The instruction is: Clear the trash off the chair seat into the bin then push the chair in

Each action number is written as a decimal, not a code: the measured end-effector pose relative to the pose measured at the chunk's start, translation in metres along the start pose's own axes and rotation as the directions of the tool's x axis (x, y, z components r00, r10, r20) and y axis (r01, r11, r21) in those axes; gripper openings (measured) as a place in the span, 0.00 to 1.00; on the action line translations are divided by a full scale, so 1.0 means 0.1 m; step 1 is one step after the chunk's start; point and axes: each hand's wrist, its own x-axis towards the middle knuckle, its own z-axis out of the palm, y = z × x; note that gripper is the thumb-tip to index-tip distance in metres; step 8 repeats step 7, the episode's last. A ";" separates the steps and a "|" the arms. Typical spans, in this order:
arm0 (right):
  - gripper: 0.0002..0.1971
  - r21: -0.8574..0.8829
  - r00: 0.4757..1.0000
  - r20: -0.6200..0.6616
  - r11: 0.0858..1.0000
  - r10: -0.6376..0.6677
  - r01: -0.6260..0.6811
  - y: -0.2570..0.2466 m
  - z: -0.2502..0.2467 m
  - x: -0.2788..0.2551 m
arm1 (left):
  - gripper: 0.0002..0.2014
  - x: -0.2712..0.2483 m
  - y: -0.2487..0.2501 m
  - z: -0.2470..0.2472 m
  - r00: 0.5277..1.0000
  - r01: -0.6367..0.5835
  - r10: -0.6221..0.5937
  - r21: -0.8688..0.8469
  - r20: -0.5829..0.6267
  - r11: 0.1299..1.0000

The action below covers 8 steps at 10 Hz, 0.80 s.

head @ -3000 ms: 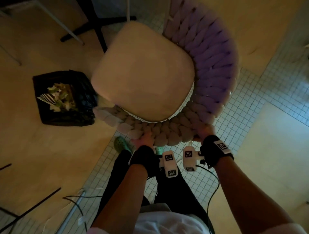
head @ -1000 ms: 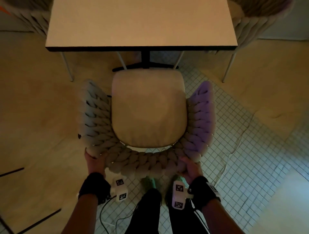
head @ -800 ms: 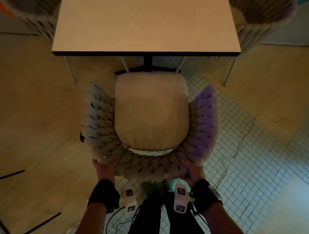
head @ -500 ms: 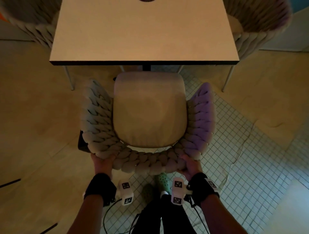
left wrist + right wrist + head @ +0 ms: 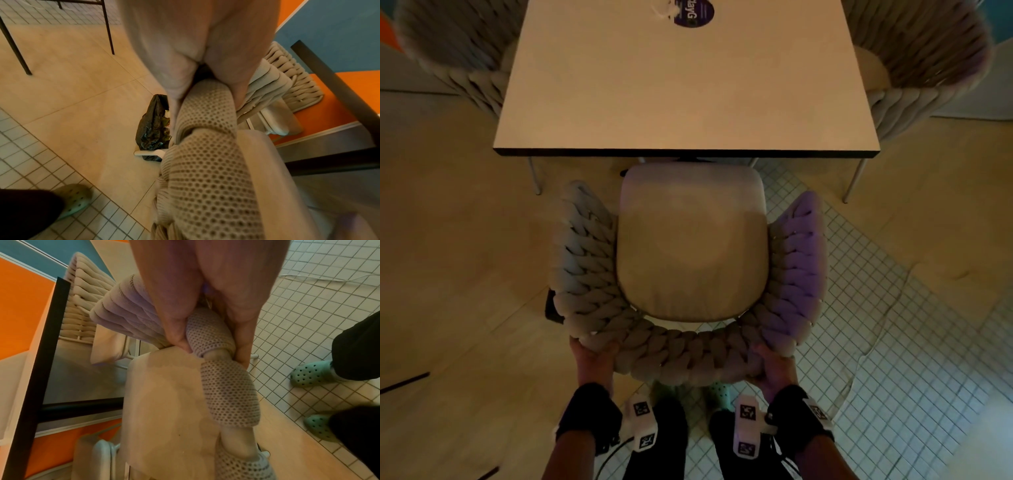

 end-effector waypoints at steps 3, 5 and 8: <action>0.17 0.028 0.999 -0.014 0.999 -0.038 0.038 -0.01 0.03 -0.05 | 0.42 -0.02 0.04 -0.02 0.998 0.054 -0.051 0.090 -0.031 0.994; 0.20 0.015 0.998 0.064 1.000 0.009 -0.010 -0.04 -0.05 -0.14 | 0.45 -0.05 0.19 -0.10 0.985 0.162 -0.170 0.164 0.035 0.973; 0.28 -0.473 0.983 0.107 0.877 0.152 -0.084 -0.14 -0.31 -0.69 | 0.34 -0.20 0.36 -0.57 0.891 0.452 -0.453 0.174 -0.034 0.875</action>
